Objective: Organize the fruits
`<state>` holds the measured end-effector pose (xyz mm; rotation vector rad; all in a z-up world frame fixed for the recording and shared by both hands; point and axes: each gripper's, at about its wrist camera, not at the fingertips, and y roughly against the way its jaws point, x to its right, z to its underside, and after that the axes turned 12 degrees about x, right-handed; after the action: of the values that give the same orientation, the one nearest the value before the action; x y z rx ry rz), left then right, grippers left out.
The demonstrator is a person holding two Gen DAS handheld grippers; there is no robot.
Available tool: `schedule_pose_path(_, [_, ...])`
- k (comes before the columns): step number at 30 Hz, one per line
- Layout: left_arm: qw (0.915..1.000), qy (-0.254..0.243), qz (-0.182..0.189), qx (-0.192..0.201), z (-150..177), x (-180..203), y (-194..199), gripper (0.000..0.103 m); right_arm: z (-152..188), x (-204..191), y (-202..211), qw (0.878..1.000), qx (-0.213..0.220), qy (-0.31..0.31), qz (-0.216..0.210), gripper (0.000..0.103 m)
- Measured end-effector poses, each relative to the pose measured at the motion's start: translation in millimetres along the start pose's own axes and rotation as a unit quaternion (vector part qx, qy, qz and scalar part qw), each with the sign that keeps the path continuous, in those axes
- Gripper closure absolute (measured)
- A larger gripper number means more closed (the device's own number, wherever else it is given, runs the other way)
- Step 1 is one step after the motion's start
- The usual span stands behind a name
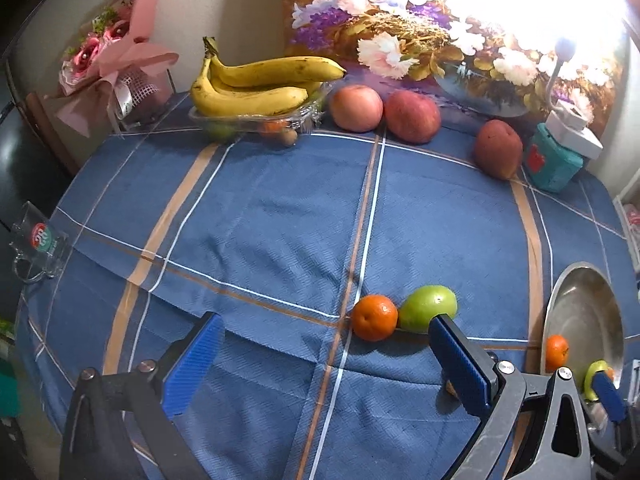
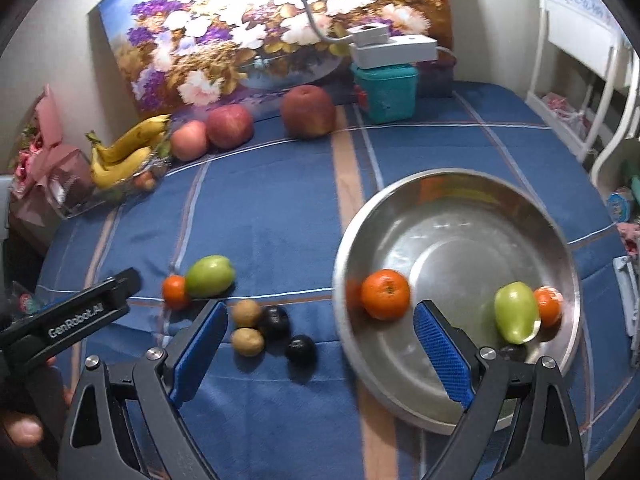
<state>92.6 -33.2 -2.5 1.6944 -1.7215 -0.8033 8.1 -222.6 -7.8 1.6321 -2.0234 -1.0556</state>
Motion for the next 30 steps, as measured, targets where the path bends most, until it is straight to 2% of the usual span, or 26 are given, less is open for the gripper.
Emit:
schedule_pose_path(4, [1.0,-0.006,-0.001,-0.002,0,-5,-3,0.0,2,-9,-5,1.0,-0.011,-0.001,-0.026,0.009])
schedule_pose_path(8, [0.9996,0.025,0.015,0.005,-2,-15,-3,0.0,1,-20,-5,0.999,-0.009,0.02,-0.026,0.009])
schedule_pose_path(9, [0.9993,0.029,0.021,0.006,-3,-16,-2,0.0,1,-22,-4,0.999,-0.009,0.024,-0.027,0.014])
schedule_pose_path(10, [0.9992,0.03,0.026,0.007,-4,-16,-2,0.0,1,-25,-4,0.999,-0.008,0.029,-0.028,0.027])
schedule_pose_path(12, [0.9991,0.029,0.031,0.005,-4,-15,-3,0.0,2,-28,-5,0.999,-0.012,0.034,-0.028,0.044])
schedule_pose_path(16, [0.9978,0.024,0.058,-0.017,-1,-8,-10,0.0,7,-30,-15,0.998,-0.037,0.037,-0.029,0.046])
schedule_pose_path(19, [0.997,0.011,0.066,-0.038,5,0,-18,0.0,13,-30,-23,0.997,-0.058,0.038,-0.028,0.05])
schedule_pose_path(25, [0.9932,0.024,0.084,-0.077,20,6,-36,0.003,25,-31,-40,0.994,-0.095,0.043,-0.012,0.056])
schedule_pose_path(28, [0.9904,0.03,0.093,-0.098,26,10,-43,0.015,28,-28,-45,0.994,-0.103,0.043,0.002,0.057])
schedule_pose_path(30, [0.9889,0.032,0.097,-0.108,29,13,-47,0.018,29,-26,-48,0.993,-0.107,0.039,0.008,0.057])
